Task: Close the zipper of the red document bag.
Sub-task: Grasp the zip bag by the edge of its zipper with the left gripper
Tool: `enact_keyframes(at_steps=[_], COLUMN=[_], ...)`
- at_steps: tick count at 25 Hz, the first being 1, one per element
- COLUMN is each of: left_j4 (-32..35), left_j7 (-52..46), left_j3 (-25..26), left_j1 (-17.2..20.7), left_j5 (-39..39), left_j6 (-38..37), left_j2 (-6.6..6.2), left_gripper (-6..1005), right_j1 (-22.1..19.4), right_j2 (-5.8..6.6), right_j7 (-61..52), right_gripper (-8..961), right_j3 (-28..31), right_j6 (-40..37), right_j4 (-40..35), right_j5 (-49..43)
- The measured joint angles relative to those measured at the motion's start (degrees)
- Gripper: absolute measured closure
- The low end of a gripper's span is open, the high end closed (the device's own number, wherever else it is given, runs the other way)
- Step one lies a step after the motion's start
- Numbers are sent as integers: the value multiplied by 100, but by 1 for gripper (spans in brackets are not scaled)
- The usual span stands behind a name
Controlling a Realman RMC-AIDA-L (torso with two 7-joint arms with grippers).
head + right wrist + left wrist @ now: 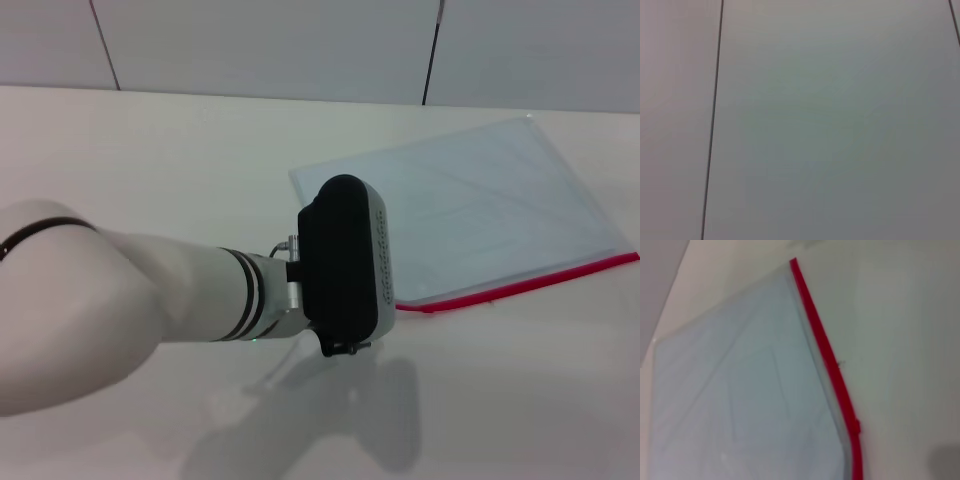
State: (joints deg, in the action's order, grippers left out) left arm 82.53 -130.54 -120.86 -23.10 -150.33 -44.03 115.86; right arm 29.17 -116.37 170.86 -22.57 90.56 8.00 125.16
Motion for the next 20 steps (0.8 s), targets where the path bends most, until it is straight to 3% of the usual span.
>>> enact_keyframes(at_steps=[12,20], left_j4=[-666,-1090], left_j7=[353,372], left_j3=[-110,-120], left_j1=[23,-144], left_j5=[-60,-2], left_j6=[1126,1415], left_j2=[0,18], left_gripper=[489,489], right_j1=[-2,20], right_j2=[0,-2], right_j7=[0,0], right_gripper=[83,85], right_j3=[-10,-20], right_j6=[6,6], right_j4=[0,1], right_j5=[0,0])
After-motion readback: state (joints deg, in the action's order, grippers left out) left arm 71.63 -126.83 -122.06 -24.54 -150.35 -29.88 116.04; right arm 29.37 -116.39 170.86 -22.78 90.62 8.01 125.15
